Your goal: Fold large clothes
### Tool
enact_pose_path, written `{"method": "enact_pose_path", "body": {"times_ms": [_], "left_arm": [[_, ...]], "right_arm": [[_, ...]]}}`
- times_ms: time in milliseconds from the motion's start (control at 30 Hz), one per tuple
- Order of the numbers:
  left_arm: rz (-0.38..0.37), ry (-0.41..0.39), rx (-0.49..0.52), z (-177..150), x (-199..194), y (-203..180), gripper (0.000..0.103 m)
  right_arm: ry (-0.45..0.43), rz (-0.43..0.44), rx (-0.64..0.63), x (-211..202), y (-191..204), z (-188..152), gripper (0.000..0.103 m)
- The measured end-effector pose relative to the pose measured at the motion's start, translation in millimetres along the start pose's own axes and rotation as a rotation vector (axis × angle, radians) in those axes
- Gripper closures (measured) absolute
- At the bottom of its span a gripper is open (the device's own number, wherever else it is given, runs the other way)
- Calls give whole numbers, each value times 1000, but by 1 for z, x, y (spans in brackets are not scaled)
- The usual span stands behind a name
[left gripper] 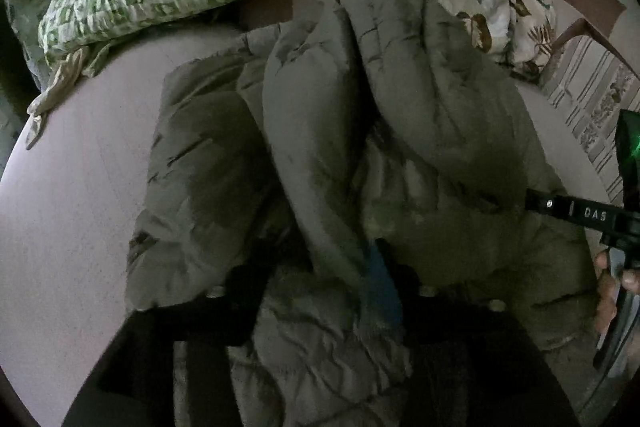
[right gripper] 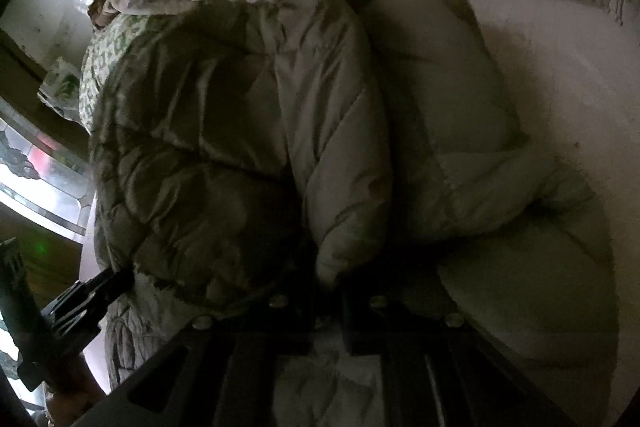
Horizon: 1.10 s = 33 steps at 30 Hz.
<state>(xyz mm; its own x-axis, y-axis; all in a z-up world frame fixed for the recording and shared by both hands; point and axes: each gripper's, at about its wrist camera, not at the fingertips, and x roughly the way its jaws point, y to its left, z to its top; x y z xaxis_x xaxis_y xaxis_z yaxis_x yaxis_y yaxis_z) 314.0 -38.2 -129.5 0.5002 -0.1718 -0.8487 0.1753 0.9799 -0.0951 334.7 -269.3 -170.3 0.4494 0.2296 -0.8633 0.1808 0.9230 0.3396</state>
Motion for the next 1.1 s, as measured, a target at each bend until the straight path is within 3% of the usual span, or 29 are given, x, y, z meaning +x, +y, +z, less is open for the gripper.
{"method": "enact_pose_path", "body": {"times_ms": [133,167,233,267,300,500,667,767,867,1100], "left_arm": [[18,-5,44,-8,-11,-7,40],[20,-4,53,-8,-13,-8,40],[24,-6,55,-5,-14,-7,40],[21,-12,50,-4,-17,-6,40],[16,-18,45,-4,-20,-5,40],[45,-70,16,16,-28,-2,38],[92,-51,-2,35,1,-1,36],[110,15,8,33,31,1,34],[140,-9,62,28,38,-8,30],[129,-17,54,22,22,-6,30]], "right_arm": [[-20,-46,-52,-20,12,-4,84],[-19,-59,-60,-23,16,-4,78],[-21,-90,-65,-30,18,-4,44],[-28,-90,-64,-33,19,-4,6],[-47,-80,-63,-38,20,-5,1],[-92,-114,-99,-54,32,-3,1],[-116,-159,-55,-32,32,16,1],[-41,-241,-81,2,30,21,1],[13,-275,-99,28,24,17,1],[-12,-226,-79,4,18,12,0]]}}
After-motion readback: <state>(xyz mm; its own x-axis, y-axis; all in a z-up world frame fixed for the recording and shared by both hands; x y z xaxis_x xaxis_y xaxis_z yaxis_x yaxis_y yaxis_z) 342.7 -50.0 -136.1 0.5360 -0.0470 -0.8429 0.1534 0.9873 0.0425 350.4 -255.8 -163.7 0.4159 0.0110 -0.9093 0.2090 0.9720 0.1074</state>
